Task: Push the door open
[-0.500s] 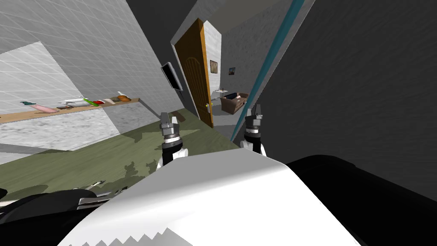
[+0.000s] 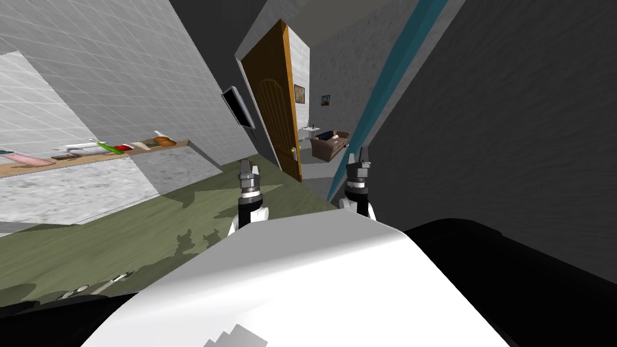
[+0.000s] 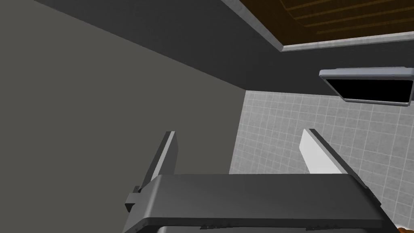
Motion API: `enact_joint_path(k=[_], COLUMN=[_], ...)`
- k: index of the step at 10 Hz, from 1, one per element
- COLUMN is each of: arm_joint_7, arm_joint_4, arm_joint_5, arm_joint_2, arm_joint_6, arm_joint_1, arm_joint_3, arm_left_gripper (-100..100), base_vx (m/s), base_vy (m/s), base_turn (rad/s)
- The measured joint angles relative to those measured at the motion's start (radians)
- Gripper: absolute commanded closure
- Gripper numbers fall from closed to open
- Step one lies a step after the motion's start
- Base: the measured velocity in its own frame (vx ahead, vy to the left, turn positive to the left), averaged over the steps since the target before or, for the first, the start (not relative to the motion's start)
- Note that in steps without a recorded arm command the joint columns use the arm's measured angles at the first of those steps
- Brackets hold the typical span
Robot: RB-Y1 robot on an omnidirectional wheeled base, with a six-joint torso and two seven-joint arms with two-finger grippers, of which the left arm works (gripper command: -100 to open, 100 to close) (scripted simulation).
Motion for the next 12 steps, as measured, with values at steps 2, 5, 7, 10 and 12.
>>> enact_joint_path(k=[2, 5, 7, 10, 12], arm_joint_7=[0.013, 0.037, 0.051, 0.068, 0.080], arm_joint_4=[0.044, 0.120, 0.166, 0.228, 0.276], arm_joint_5=[-0.006, -0.013, -0.020, -0.029, -0.035], arm_joint_2=[0.011, 0.029, 0.035, 0.042, 0.045], arm_joint_6=[0.001, 0.008, 0.017, 0.014, 0.020], arm_joint_1=[-0.020, -0.068, -0.099, -0.126, -0.158], arm_joint_3=[-0.011, -0.020, -0.032, -0.047, -0.056], arm_left_gripper=[-100, -100, -100, -100, -100], base_vx=[0.152, 0.118, 0.100, 0.082, 0.100], base_vy=[0.082, 0.088, 0.086, 0.070, 0.092], base_turn=[-0.061, -0.062, -0.060, -0.057, -0.059])
